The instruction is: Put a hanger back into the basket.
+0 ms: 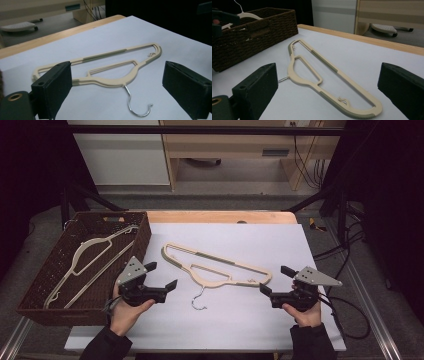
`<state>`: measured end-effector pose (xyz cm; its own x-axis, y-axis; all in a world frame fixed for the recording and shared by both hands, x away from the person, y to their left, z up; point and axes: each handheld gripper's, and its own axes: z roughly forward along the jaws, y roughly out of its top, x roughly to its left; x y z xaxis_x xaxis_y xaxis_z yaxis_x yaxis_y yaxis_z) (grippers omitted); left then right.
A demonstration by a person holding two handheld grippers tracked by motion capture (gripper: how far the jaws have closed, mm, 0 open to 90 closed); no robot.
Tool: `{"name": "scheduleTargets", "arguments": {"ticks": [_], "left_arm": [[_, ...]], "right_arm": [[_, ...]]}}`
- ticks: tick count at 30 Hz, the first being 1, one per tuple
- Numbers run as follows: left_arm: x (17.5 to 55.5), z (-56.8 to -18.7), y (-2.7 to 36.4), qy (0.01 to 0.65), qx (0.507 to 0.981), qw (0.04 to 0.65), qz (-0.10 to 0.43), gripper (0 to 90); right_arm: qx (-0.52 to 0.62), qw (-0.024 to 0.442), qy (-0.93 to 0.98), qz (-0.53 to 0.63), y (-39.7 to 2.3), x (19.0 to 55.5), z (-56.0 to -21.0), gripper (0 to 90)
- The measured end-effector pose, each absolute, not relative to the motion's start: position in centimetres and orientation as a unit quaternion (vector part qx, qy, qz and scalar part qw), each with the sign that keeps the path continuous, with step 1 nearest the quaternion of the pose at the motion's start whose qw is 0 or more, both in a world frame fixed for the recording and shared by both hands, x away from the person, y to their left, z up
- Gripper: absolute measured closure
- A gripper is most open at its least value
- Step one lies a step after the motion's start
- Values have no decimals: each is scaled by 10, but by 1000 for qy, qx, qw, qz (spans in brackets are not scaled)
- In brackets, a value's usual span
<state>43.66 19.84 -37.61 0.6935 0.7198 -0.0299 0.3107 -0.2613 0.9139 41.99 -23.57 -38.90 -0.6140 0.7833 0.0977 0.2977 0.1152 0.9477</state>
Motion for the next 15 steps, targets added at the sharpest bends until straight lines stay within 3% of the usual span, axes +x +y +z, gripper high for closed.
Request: {"name": "scheduleTargets", "arguments": {"ticks": [15], "left_arm": [[458, -417, 151, 358, 790, 468, 171, 162]], "right_arm": [[375, 221, 714, 548, -234, 419, -390, 38]]}}
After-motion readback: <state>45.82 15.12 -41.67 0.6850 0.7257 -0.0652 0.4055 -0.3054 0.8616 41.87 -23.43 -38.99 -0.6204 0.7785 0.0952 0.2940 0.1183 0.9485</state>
